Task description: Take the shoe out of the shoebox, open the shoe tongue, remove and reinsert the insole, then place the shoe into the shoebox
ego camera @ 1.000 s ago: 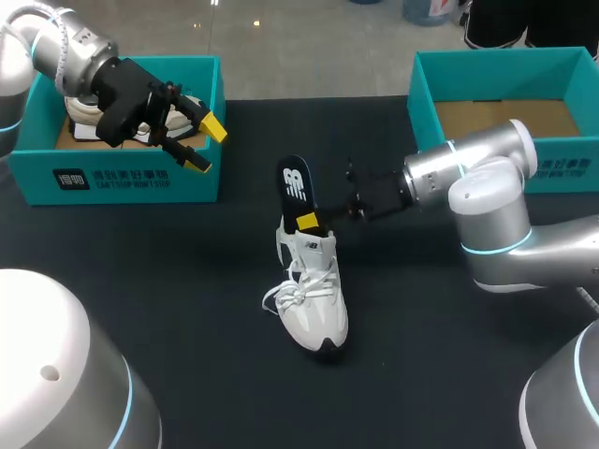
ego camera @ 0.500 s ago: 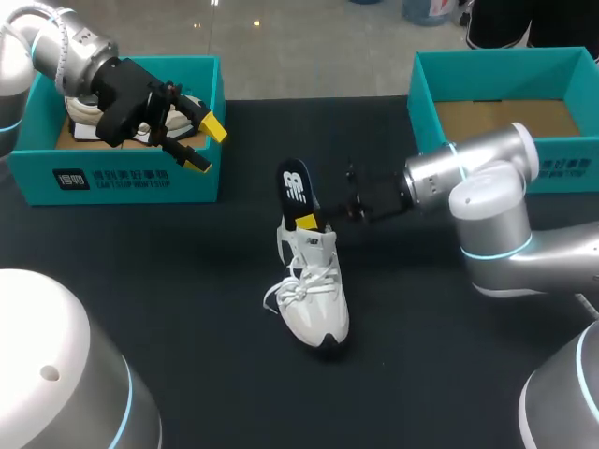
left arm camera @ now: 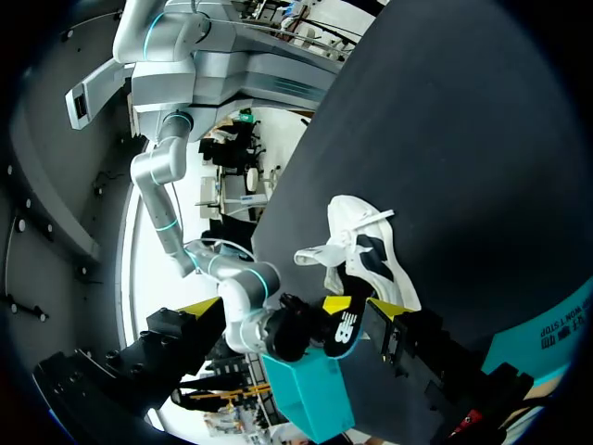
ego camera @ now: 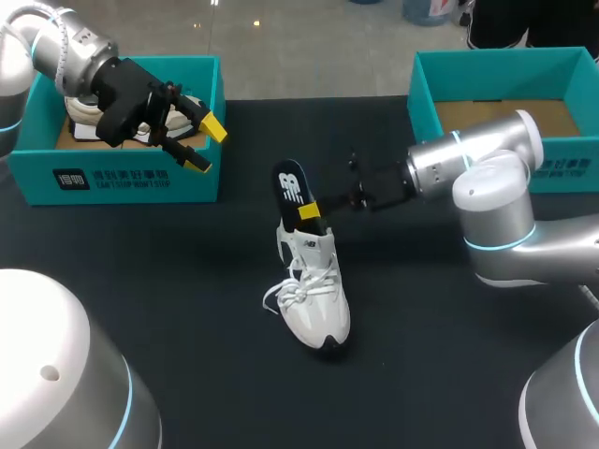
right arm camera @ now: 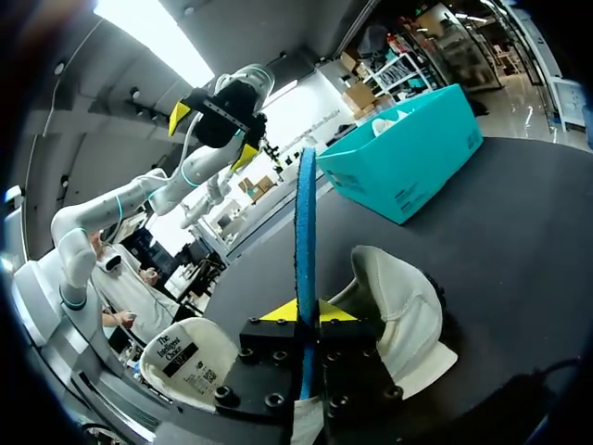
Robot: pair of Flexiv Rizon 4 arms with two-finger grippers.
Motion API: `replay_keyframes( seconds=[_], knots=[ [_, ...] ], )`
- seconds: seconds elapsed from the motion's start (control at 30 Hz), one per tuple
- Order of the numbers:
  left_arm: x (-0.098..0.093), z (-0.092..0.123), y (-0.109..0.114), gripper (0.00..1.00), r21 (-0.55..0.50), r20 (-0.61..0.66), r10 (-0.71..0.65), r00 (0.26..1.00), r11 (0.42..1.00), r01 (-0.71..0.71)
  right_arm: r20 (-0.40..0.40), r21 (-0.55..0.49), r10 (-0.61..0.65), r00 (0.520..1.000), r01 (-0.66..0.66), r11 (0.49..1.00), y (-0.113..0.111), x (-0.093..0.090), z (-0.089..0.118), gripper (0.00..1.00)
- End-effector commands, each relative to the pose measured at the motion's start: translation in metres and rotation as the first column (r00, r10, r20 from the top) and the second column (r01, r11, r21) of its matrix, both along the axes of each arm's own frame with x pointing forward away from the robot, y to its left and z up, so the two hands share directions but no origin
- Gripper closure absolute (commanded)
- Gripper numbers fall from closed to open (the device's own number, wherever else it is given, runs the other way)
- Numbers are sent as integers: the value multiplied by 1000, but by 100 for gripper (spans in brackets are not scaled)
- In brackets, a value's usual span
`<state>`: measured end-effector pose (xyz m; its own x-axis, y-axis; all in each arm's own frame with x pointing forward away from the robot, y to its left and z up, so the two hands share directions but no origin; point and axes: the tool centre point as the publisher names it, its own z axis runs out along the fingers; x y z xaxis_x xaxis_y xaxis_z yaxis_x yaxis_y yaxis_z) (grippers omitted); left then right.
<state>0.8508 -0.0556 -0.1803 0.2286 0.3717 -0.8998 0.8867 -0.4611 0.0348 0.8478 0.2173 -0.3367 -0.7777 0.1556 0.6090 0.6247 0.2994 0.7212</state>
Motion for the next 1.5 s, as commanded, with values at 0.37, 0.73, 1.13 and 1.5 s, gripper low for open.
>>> replay_keyframes(
  seconds=[0.37, 0.73, 1.13, 1.5],
  knots=[
    [0, 0, 0, 0, 3, 2, -1, 1000, 1000, 1, -38, 0, -16, 999, 16, 1000, -3, -6, -15, 100],
    [0, 0, 0, 0, 3, 2, -1, 1000, 1000, 1, -62, 6, -35, 997, 36, 999, -4, -17, -22, 100],
    [0, 0, 0, 0, 3, 2, -1, 1000, 1000, 1, -14, 13, -31, 999, 31, 999, -6, -5, -3, 62],
    [0, 0, 0, 0, 3, 2, -1, 1000, 1000, 1, -12, -2, -1, 1000, 1, 1000, -5, 6, -2, 82]
  ],
)
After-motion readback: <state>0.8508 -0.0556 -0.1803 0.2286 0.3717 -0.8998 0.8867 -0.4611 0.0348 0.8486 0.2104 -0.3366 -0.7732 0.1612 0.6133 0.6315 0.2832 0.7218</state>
